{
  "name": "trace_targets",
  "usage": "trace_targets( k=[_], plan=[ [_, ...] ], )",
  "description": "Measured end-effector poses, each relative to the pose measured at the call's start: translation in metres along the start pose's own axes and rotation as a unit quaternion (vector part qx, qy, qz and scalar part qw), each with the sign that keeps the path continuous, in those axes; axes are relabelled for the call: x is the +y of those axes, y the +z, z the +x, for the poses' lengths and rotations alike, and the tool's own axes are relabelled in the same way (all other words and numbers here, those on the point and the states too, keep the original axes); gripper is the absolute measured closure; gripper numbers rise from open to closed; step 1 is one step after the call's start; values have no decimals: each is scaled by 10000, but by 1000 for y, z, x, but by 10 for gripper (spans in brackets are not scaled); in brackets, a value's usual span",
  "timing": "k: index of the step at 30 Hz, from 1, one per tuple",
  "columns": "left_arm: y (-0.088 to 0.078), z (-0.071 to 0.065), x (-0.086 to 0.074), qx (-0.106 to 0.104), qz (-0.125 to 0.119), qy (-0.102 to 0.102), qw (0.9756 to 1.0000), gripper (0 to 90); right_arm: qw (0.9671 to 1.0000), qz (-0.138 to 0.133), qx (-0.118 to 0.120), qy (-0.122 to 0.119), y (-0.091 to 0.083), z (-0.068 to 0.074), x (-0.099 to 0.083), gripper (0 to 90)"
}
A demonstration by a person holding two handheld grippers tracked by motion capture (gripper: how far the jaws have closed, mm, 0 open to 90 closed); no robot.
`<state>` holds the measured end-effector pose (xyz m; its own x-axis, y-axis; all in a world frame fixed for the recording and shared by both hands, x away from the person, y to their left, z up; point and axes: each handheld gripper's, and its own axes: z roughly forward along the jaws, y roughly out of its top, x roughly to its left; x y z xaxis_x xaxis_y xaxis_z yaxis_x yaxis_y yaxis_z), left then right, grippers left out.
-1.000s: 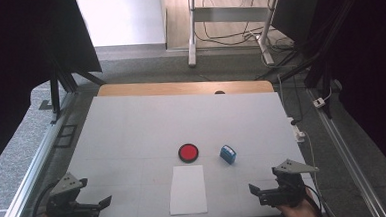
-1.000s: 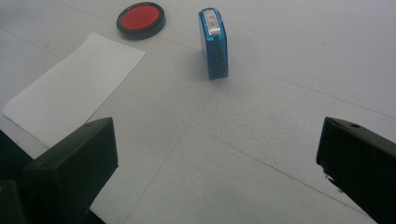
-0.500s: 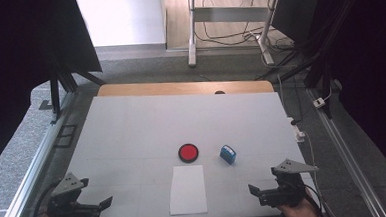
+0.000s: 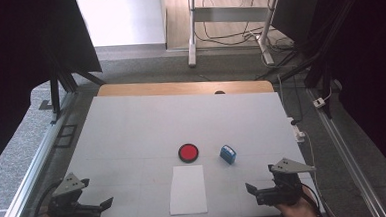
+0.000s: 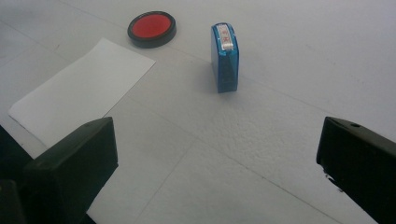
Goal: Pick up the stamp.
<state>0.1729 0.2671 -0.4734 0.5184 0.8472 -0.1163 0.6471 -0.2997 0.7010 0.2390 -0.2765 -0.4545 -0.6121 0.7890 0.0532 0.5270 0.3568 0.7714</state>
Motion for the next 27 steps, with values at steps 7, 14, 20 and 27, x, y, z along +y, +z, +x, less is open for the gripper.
trace_targets(
  k=[7,14,20,27],
  plan=[
    [0,-1,0,1,18,34,10000,0,9997,-2,27,-254,6,4,8,0],
    [1,1,0,-74,43,-19,10000,0,9994,115,151,-301,13,5,8,0],
    [1,1,1,-114,67,-13,9999,0,9995,111,174,-252,18,6,11,0],
    [2,1,1,-125,84,3,9999,0,9994,153,199,-229,30,8,21,0]
  ],
)
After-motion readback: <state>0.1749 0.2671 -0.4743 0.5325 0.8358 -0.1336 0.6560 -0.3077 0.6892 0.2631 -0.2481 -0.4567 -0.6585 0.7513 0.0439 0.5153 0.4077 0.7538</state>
